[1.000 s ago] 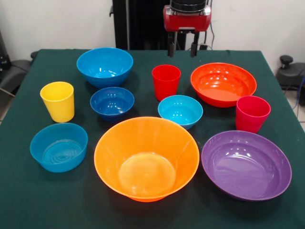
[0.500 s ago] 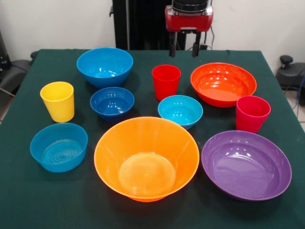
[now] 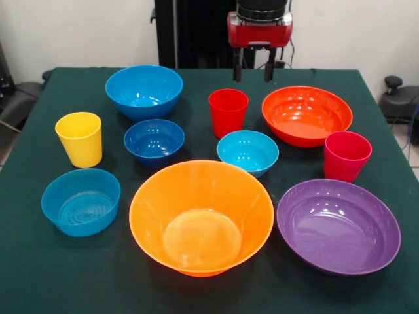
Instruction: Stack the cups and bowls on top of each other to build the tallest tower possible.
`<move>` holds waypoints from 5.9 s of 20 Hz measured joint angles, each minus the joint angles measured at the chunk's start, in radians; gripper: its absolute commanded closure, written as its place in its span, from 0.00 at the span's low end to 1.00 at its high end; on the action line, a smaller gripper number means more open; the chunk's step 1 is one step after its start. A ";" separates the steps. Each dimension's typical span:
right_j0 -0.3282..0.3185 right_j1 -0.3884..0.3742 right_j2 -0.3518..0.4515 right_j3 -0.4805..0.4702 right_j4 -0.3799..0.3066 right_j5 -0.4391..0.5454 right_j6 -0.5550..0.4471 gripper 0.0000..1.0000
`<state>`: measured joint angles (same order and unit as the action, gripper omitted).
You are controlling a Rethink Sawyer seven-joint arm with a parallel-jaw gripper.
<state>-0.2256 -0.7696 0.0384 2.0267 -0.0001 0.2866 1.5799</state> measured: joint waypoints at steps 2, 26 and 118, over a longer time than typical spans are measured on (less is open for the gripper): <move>0.000 0.005 0.001 0.000 0.000 -0.005 0.000 0.00; 0.000 0.018 0.003 0.000 0.000 -0.019 0.000 0.00; 0.049 0.122 -0.015 0.059 -0.006 -0.243 0.088 0.00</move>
<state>-0.1764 -0.6474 0.0232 2.0854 -0.0066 0.0437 1.6676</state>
